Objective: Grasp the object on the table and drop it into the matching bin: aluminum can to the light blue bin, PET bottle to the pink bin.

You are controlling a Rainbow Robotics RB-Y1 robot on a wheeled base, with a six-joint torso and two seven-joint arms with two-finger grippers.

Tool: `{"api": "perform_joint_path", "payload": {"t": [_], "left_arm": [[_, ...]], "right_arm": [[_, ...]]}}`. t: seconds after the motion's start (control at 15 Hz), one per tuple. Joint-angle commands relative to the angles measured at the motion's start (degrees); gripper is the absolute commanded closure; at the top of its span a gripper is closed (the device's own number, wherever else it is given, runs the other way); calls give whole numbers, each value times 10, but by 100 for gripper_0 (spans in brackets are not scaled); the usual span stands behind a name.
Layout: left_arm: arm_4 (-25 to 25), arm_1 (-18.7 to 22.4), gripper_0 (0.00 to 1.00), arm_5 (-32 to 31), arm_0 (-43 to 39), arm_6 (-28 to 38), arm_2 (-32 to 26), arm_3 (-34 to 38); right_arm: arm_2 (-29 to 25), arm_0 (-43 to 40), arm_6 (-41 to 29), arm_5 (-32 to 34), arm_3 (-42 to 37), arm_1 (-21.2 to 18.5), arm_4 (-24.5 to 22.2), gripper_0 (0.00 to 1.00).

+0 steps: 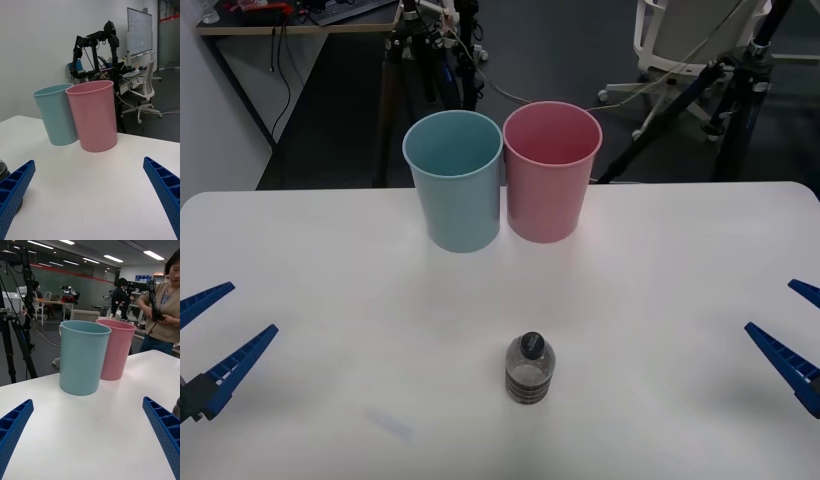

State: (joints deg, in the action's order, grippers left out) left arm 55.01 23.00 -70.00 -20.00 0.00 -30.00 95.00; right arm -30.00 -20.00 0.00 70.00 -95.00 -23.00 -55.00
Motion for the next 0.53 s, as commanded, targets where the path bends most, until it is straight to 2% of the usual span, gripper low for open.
{"api": "perform_joint_path", "payload": {"t": [0.07, 0.33, 0.53], "left_arm": [[0, 0, 0, 0, 0, 0, 0, 0], [0, 0, 0, 0, 0, 0, 0, 0], [0, 0, 0, 0, 0, 0, 0, 0]], "right_arm": [[-11, 11, 0, -15, 15, 8, 1, 0], [-17, 22, 3, -6, 20, 9, -3, 0], [15, 0, 14, -6, 20, -20, 19, 0]]}}
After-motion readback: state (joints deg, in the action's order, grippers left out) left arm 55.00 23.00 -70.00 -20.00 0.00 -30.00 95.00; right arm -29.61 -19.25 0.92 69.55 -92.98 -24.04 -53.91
